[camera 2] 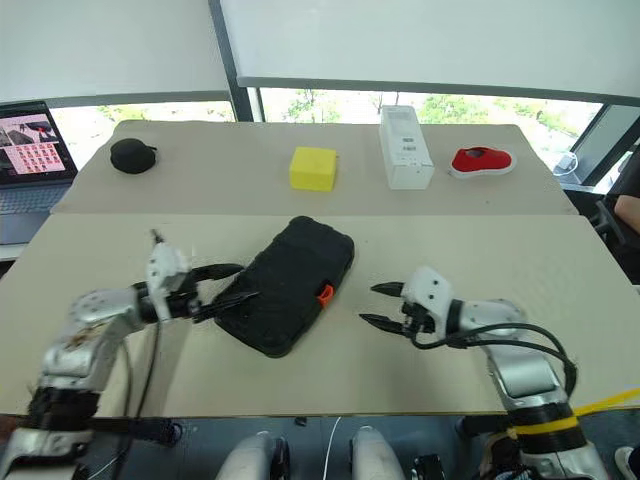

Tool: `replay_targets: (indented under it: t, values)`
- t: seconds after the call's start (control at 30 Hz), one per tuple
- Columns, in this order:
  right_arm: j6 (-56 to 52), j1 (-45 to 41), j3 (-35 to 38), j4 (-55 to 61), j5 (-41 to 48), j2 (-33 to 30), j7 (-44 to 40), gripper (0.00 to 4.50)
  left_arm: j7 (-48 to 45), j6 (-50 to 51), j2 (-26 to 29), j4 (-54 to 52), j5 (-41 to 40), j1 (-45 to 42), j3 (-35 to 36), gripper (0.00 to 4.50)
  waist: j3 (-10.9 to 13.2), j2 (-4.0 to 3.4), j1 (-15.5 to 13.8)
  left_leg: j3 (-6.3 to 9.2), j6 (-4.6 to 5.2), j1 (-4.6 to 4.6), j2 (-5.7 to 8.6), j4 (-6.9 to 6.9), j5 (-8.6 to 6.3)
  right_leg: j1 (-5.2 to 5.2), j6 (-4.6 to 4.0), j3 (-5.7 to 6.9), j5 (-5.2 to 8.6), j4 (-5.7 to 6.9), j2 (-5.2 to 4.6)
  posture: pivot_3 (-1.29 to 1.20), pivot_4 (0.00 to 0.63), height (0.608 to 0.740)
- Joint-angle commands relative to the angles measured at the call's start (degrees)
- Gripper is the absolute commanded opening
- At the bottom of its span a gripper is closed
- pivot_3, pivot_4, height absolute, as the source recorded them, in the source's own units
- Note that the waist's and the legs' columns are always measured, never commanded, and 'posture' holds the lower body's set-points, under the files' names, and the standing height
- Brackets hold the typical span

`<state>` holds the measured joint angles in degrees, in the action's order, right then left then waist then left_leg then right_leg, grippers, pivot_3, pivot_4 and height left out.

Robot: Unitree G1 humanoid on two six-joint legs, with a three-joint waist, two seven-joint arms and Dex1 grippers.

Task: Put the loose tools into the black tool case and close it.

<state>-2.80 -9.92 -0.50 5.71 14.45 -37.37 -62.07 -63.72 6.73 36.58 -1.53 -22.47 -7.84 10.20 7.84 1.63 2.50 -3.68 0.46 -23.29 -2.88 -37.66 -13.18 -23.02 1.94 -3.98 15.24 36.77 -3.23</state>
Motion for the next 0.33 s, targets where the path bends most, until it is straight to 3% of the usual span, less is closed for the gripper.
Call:
replay_targets:
  t: [0.03,0.17,0.33]
  values:
    - [11.4,1.1,5.0,-4.2,5.5,-1.3,-7.6,4.39,2.8,-6.7,3.2,-0.6,4.0,8.9,6.0,4.27,0.1,-0.01,-0.2,-0.01,0.00,0.00,0.02,0.00,0.00,0.00,0.00,0.00,0.00,0.01,-0.07,0.00,0.150,0.740]
    - [11.9,-0.3,6.4,-10.2,5.9,-2.7,-8.7,4.47,6.4,-11.4,2.6,1.4,4.9,17.8,11.6,4.27,0.4,0.23,-0.4,-0.12,0.00,0.02,0.01,-0.01,0.01,0.01,0.02,0.00,0.00,-0.02,-0.23,0.00,0.150,0.740]
    - [19.8,-1.9,6.2,-19.1,3.0,-2.5,-8.7,4.47,11.8,-12.5,-0.4,-0.9,4.1,21.6,13.6,4.27,0.6,0.47,-1.1,-0.13,-0.02,-0.04,-0.02,-0.03,0.01,-0.08,0.00,0.05,-0.01,-0.02,-0.29,0.00,0.150,0.740]
